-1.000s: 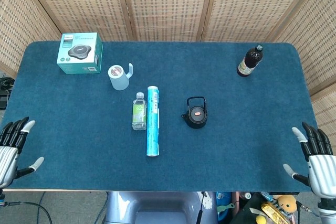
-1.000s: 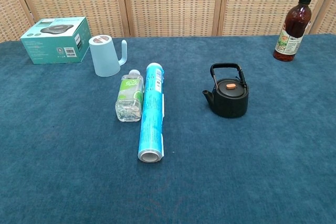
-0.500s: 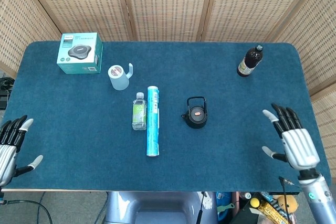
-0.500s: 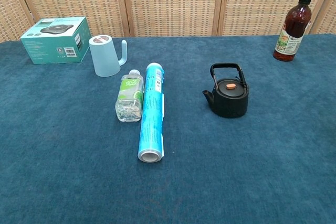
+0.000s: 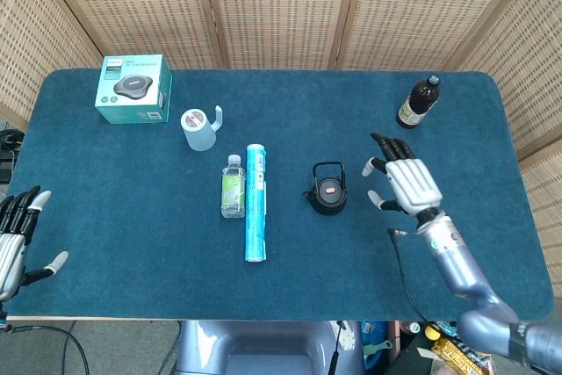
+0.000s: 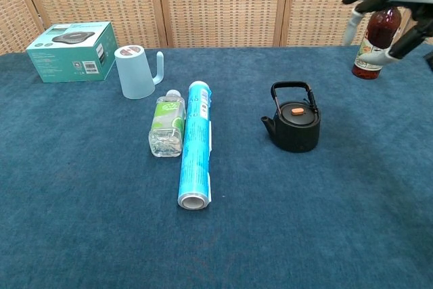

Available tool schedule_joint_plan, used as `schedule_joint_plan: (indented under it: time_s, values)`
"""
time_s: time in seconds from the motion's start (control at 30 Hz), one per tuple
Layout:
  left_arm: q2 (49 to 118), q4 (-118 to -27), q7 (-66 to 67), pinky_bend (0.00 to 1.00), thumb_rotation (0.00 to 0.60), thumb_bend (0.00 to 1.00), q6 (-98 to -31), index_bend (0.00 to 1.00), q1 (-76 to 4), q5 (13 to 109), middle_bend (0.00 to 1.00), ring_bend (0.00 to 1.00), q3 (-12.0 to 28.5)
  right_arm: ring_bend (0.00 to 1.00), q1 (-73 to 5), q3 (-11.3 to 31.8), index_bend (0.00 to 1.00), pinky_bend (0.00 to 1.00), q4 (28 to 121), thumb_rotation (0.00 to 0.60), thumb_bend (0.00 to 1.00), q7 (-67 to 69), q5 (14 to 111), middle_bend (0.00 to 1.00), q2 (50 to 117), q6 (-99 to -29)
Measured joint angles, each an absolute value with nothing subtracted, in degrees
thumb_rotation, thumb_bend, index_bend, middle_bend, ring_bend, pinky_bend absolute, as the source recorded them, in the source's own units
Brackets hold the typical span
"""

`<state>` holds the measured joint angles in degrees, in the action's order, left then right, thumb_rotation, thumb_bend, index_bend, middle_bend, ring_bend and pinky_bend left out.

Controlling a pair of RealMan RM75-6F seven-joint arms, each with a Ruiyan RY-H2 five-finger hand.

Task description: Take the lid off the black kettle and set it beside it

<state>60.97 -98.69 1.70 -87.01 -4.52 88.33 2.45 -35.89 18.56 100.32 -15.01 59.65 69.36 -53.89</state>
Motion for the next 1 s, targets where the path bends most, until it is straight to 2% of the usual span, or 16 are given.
schedule_joint_plan:
  time_s: [0.17,0.37,1.0]
  values:
    - [61.0,-98.3,1.5,0.0,0.6,0.23,-86.1,0.0,-4.9,87.7,0.0,0.0,2.5,0.0,-42.3,18.6,0.46,0.0,95.0,0.6,0.51,-22.3,50.0,0.0,77.1,-52.2]
    - [61.1,-98.2,1.2,0.0,0.6,0.23,-85.5,0.0,-5.2,87.0,0.0,0.0,2.7,0.0,-46.3,17.1,0.47,0.0,89.9,0.6,0.51,-27.3,45.0,0.0,82.6,-52.1]
    - [60.2,-98.2,-1.0,0.0,0.6,0.23,-85.3,0.0,-5.2,86.2,0.0,0.0,2.9,0.0,-50.9,14.3,0.5,0.0,83.0,0.6,0.53,-34.1,41.3,0.0,90.1,-55.1]
